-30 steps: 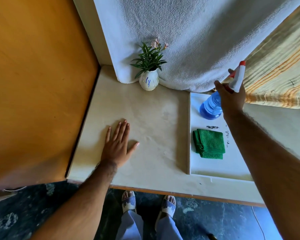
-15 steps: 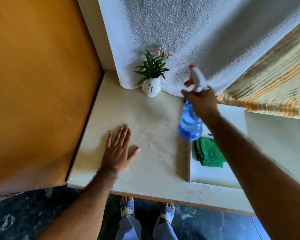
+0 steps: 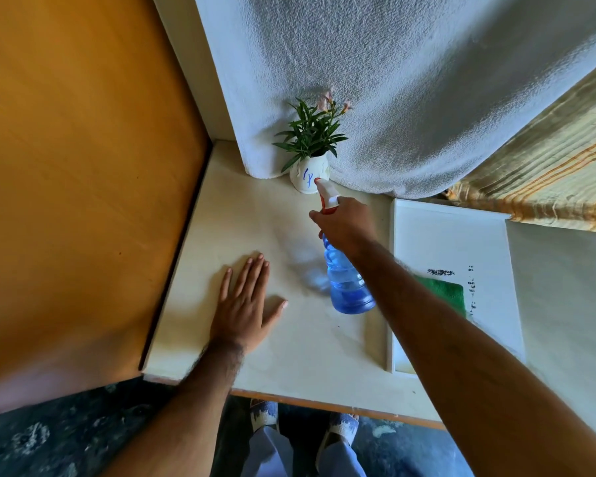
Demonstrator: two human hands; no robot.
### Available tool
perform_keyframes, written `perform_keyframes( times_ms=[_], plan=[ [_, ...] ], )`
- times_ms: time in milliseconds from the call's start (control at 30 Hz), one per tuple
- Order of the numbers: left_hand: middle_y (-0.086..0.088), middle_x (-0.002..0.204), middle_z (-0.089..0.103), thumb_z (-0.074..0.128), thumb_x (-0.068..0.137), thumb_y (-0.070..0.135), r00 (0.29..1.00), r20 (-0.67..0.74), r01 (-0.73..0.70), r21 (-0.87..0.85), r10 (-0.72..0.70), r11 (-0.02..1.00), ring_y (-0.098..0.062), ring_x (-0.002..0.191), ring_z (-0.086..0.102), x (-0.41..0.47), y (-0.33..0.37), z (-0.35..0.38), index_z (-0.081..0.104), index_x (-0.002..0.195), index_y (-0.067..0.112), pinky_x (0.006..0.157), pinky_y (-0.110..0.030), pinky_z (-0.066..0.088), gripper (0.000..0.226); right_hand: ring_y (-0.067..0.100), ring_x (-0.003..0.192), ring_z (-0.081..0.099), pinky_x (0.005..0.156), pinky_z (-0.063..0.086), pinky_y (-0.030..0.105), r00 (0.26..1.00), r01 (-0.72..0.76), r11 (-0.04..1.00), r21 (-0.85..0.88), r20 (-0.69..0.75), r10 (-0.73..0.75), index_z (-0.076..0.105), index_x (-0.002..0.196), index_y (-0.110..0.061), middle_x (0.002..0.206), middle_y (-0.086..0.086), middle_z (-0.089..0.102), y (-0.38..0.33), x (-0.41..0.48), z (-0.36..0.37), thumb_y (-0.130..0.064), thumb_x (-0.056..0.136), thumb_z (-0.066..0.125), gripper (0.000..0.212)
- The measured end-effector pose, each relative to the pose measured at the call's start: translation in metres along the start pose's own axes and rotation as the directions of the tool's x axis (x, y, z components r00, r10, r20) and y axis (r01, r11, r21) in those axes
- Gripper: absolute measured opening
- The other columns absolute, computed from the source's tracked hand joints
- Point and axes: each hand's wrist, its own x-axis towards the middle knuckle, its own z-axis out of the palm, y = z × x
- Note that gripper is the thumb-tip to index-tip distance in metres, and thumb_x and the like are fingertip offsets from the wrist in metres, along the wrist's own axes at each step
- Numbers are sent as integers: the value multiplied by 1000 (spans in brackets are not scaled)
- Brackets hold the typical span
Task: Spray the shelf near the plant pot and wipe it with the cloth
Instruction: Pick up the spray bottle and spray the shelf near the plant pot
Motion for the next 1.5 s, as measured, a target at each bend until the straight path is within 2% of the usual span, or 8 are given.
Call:
perform_keyframes(
  times_ms=[267, 600, 767, 900, 1067, 1233, 1367, 1500],
  plan=[
    [-8, 174, 26, 40, 100, 66, 1000, 5, 7, -8, -7, 1000, -25, 161, 24, 0, 0, -3, 28, 164, 10, 129, -58, 25, 85, 9, 61, 65, 52, 40, 23, 996, -82, 996, -32, -28, 81, 66, 69, -19, 47, -6, 67, -5, 3, 3, -53, 73, 64, 34],
    [-8, 173, 28, 41, 100, 66, 1000, 11, 8, -16, -8, 1000, -25, 160, 26, 1, 1, -3, 29, 163, 11, 129, -58, 27, 85, 2, 55, 65, 52, 42, 23, 997, -73, 997, 31, -37, 74, 63, 70, -20, 43, -22, 63, -2, -4, -3, -36, 73, 59, 17],
    [-8, 174, 25, 36, 100, 68, 1000, 31, 4, -10, -4, 1000, -26, 161, 24, 1, -2, -3, 26, 164, 11, 129, -58, 25, 87, 12, 59, 71, 59, 57, 28, 977, 2, 970, 244, -205, 50, 68, 68, -15, 52, -3, 71, 3, -18, -30, -26, 76, 63, 15],
    [-9, 174, 26, 31, 101, 69, 1000, 17, -10, -14, 10, 1000, -26, 160, 26, 0, -3, -1, 26, 164, 10, 129, -58, 24, 87, -8, 45, 62, 44, 44, 6, 924, 152, 893, 423, -382, 24, 67, 67, -24, 46, -20, 66, 4, -20, -77, -23, 69, 63, 5],
    [-9, 175, 24, 38, 100, 67, 1000, 0, -24, -18, 24, 1000, -25, 161, 25, 0, -5, 4, 20, 166, 12, 129, -58, 23, 88, 6, 55, 71, 54, 56, 23, 784, 398, 769, 501, -621, -1, 72, 81, -21, 65, -2, 75, 26, -10, -131, -12, 73, 67, 14],
    [-7, 177, 17, 35, 98, 69, 1000, 23, -20, -6, 20, 1000, -23, 163, 18, 1, -5, 7, 12, 167, 14, 131, -56, 19, 91, 23, 68, 74, 70, 59, 30, 691, 432, 823, 368, -722, -41, 69, 99, -36, 78, 8, 76, 69, 12, -152, -20, 82, 70, 23],
    [-8, 176, 19, 36, 99, 69, 1000, 14, -26, -10, 26, 1000, -25, 162, 21, 1, -6, 7, 14, 167, 14, 130, -58, 22, 90, -5, 77, 66, 77, 55, 19, 660, 429, 839, 335, -750, -38, 71, 104, -31, 84, -28, 69, 99, 22, -148, -29, 85, 75, 19],
    [-8, 176, 21, 36, 99, 68, 1000, 12, -28, -6, 28, 1000, -25, 162, 22, 0, -5, 7, 15, 167, 13, 131, -56, 21, 90, -12, 68, 57, 73, 48, 10, 694, 414, 828, 378, -720, -18, 71, 107, -23, 79, -8, 65, 122, 29, -135, -36, 85, 79, 27]
  ],
)
